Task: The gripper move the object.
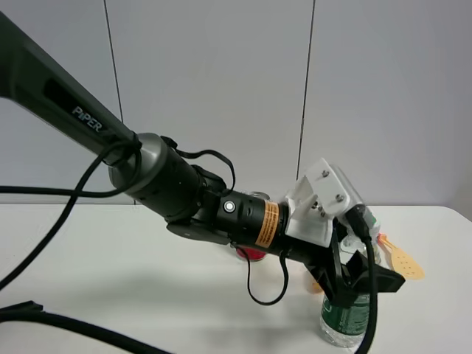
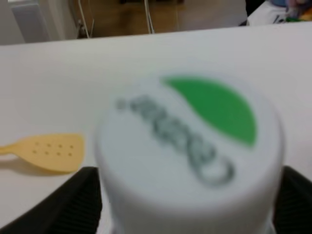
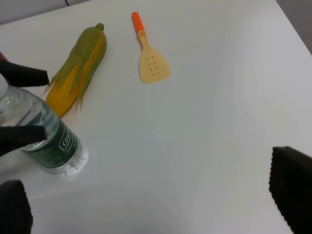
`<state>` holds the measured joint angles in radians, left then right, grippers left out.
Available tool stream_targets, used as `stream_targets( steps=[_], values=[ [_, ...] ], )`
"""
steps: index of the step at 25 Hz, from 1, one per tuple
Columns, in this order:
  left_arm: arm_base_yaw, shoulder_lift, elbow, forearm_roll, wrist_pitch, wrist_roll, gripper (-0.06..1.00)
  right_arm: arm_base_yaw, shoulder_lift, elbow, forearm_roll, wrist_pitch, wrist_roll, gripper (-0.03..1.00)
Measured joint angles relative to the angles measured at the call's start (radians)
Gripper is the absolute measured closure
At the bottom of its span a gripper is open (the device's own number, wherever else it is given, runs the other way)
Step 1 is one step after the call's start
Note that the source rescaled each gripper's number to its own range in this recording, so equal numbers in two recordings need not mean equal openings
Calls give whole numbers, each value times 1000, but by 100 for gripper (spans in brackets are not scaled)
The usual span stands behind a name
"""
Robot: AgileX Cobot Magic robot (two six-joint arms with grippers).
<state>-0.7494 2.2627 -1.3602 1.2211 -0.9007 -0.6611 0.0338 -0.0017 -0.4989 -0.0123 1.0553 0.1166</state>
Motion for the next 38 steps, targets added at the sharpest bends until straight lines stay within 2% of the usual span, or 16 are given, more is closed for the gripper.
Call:
stream_targets(
  steps=[2, 4, 6, 9, 14, 18, 19, 20, 21, 23, 26, 29, 32, 34, 38],
  values=[
    [0, -63, 0, 0, 39, 0, 32, 0, 0, 0, 0, 0, 0, -3],
    [0, -132, 0, -9, 123, 0, 24, 0, 0, 0, 0, 0, 0, -3],
    [0, -202, 0, -34, 235, 0, 21, 0, 0, 0, 0, 0, 0, -3],
    [0, -325, 0, -108, 470, 3, 21, 0, 0, 0, 0, 0, 0, -3],
    [0, -520, 0, -305, 884, 46, 21, 0, 0, 0, 0, 0, 0, -3],
    [0, -666, 0, -501, 1251, 200, 21, 0, 0, 0, 0, 0, 0, -3],
    [0, -666, 0, -501, 1251, 200, 21, 0, 0, 0, 0, 0, 0, -3],
    [2, -702, 0, -556, 1344, 251, 21, 0, 0, 0, 0, 0, 0, -3],
    [23, -766, 0, -655, 1511, 338, 21, 0, 0, 0, 0, 0, 0, -3],
    [59, -831, 0, -741, 1679, 405, 21, 0, 0, 0, 0, 0, 0, -3],
    [145, -911, 0, -832, 1871, 436, 21, 0, 0, 0, 0, 0, 0, -3],
    [250, -978, 0, -875, 2000, 447, 21, 0, 0, 0, 0, 0, 0, -3],
    [365, -1043, 0, -913, 2083, 455, 21, 0, 0, 0, 0, 0, 0, -3],
    [435, -1089, 0, -952, 2108, 471, 21, 0, 0, 0, 0, 0, 0, -3],
    [584, -1195, 18, -1079, 2109, 544, 21, 0, 0, 0, 0, 0, 0, -3]
  ],
)
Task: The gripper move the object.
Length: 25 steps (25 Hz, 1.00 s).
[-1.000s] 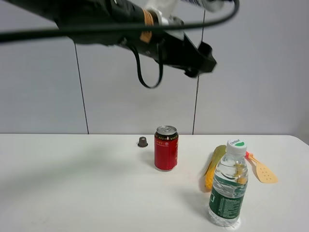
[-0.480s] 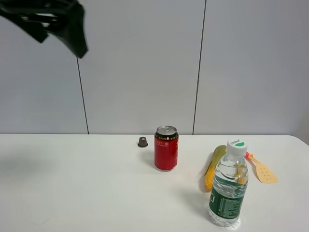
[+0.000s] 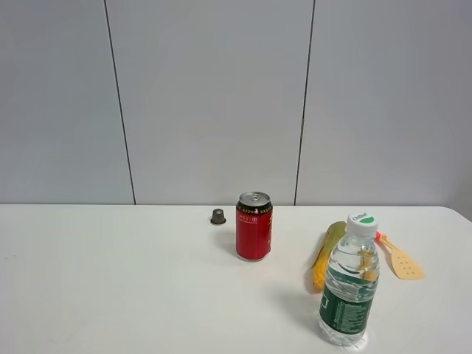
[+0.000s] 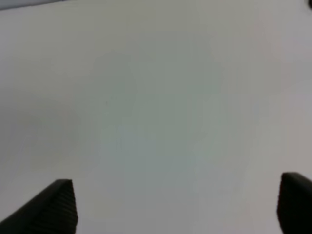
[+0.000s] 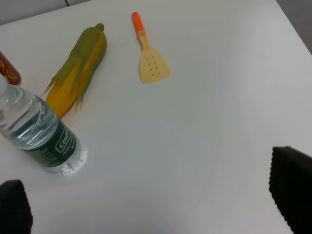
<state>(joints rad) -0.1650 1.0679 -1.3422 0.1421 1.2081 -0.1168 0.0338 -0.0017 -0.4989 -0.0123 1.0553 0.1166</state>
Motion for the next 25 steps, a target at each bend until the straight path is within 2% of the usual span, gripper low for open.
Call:
stream_targets(
  steps=[3, 9, 19, 25],
  values=[
    [106, -113, 73, -94, 1, 61, 21, 0, 0, 0, 0, 0, 0, -3],
    [230, -387, 284, -175, 2, 91, 21, 0, 0, 0, 0, 0, 0, -3],
    [245, -810, 629, -264, -7, 117, 21, 0, 0, 0, 0, 0, 0, -3],
    [245, -990, 804, -263, -106, 202, 21, 0, 0, 0, 0, 0, 0, -3]
  ],
)
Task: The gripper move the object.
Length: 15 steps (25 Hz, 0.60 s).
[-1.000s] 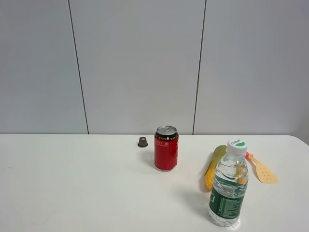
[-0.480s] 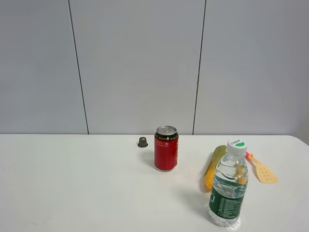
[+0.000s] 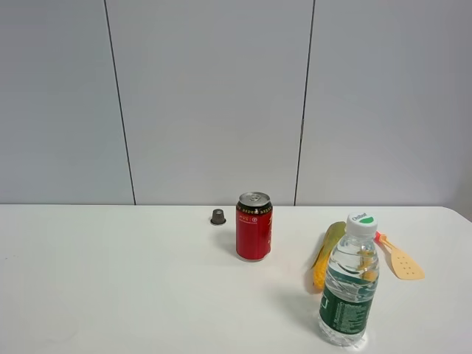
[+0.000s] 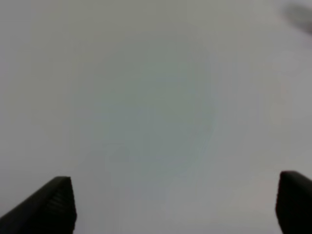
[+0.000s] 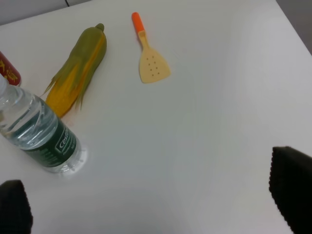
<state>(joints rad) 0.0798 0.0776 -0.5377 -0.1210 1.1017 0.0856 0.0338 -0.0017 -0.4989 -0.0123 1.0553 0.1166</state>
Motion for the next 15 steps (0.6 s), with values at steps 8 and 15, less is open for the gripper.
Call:
stream_targets(
  steps=[8, 15],
  values=[
    [0, -83, 29, 0, -43, 19, 21, 0, 0, 0, 0, 0, 0, -3],
    [0, -84, 29, 0, -43, 19, 21, 0, 0, 0, 0, 0, 0, -3]
  ],
)
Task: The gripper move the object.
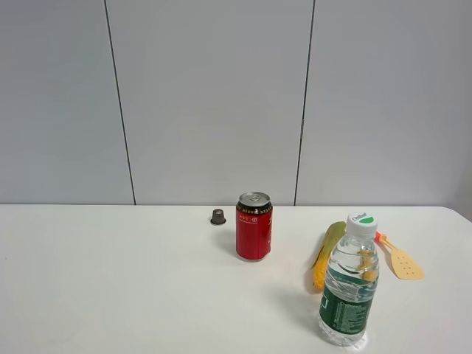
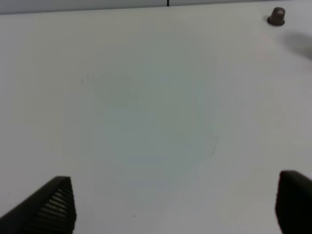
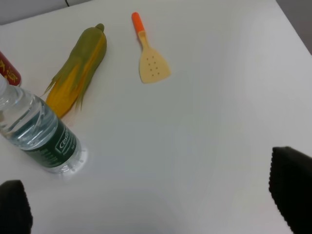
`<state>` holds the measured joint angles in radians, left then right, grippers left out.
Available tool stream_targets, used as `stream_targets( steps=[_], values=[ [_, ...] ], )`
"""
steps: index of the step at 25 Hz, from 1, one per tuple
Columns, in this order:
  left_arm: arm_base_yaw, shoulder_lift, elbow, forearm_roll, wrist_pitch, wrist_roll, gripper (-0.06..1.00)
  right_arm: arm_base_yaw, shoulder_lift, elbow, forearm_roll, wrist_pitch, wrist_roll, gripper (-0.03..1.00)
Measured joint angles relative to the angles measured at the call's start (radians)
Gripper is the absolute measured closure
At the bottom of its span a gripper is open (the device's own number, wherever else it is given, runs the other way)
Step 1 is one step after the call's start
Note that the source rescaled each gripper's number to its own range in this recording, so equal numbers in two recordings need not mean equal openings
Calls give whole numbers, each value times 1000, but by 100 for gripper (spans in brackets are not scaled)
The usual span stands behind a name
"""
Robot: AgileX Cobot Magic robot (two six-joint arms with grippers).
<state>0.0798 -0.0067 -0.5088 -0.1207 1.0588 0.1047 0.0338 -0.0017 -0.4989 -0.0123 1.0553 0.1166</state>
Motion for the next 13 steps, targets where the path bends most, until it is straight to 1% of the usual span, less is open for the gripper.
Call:
stream_targets(
  steps=[13],
  values=[
    [0, 0, 0, 0, 0, 0, 21, 0, 0, 0, 0, 0, 0, -3]
  ],
)
